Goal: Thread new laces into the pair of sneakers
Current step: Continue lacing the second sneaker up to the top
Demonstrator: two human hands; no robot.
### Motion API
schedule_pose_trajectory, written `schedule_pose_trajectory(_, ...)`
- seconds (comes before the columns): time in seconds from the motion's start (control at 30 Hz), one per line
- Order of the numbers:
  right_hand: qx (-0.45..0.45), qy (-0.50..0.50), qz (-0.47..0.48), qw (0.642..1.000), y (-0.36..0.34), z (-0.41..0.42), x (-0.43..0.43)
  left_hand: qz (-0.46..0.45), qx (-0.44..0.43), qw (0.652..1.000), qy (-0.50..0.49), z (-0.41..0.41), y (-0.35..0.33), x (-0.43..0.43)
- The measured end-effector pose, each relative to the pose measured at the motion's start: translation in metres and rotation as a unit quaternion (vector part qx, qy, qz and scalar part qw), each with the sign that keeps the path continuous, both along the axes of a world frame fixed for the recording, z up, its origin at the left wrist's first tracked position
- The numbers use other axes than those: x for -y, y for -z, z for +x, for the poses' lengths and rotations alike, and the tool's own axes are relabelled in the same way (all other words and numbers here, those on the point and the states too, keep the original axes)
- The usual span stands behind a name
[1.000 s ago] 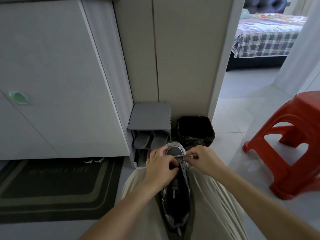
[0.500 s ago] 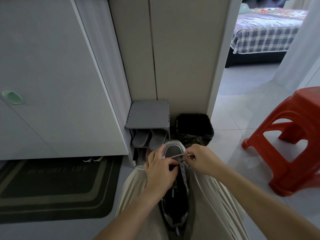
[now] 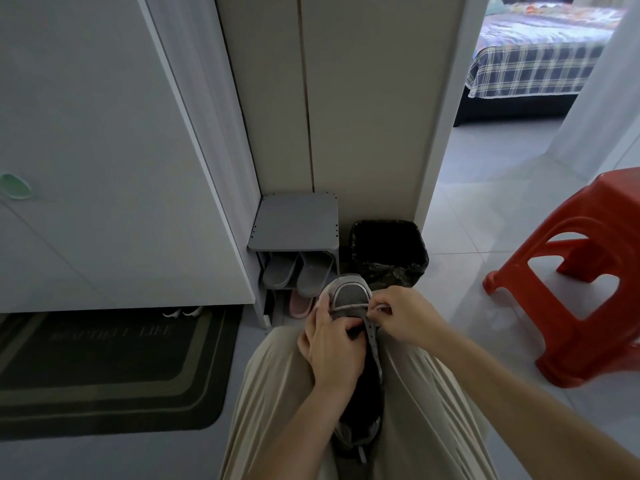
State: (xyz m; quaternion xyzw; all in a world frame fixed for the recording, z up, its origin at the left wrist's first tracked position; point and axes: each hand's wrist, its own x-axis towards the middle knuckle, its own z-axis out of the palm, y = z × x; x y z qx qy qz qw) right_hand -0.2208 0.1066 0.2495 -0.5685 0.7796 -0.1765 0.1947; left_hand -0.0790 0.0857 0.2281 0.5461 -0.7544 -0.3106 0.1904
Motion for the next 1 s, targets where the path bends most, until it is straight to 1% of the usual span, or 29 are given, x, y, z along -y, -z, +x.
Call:
schedule_pose_trajectory(0.07, -0.016, 0.0, 0.01, 1.0, -0.002, 0.001, 0.002, 0.01, -0.01, 1.0, -0.005, -0.002, 0.001, 0.0)
schedule_pose_trajectory(0.17, -0.018, 0.022, -0.011, 1.0, -0.002, 0.007, 0.001, -0.013, -0.03, 0.999, -0.026, -0.001, 0.005, -0.004)
schedule_pose_trajectory(0.27, 0.033, 0.053, -0.045, 0.997, 0.002, 0.007, -0.002, -0.035, -0.048, 0.998, -0.034, 0.001, 0.008, -0.01)
schedule_pose_trajectory(0.37, 0.074, 0.059, -0.036, 0.995, 0.004, 0.002, -0.003, -0.023, -0.029, 0.999, -0.014, 0.0, 0.007, -0.009)
schedule_pose_trajectory(0.5, 0.065, 0.056, -0.029, 0.996, 0.002, -0.002, -0.001, -0.002, 0.012, 1.0, 0.002, -0.006, 0.0, 0.004)
schedule_pose_trajectory(0.57, 0.059, 0.056, -0.028, 0.996, 0.003, -0.004, 0.001, -0.006, 0.013, 1.0, 0.005, -0.009, -0.002, 0.011)
schedule_pose_trajectory(0.67, 0.057, 0.052, -0.031, 0.997, 0.004, -0.006, 0.001, 0.0, -0.004, 1.0, 0.015, -0.007, -0.001, 0.014)
schedule_pose_trajectory(0.83, 0.095, 0.047, -0.054, 0.993, 0.005, -0.007, -0.005, 0.001, -0.034, 0.999, 0.026, 0.0, -0.002, 0.01)
schedule_pose_trajectory(0.9, 0.087, 0.053, -0.063, 0.993, 0.006, -0.007, -0.007, -0.006, -0.048, 0.999, 0.019, 0.004, -0.003, 0.007)
schedule_pose_trajectory(1.0, 0.08, 0.031, -0.066, 0.994, 0.005, 0.0, -0.007, -0.026, -0.062, 0.998, 0.009, 0.012, -0.006, 0.004)
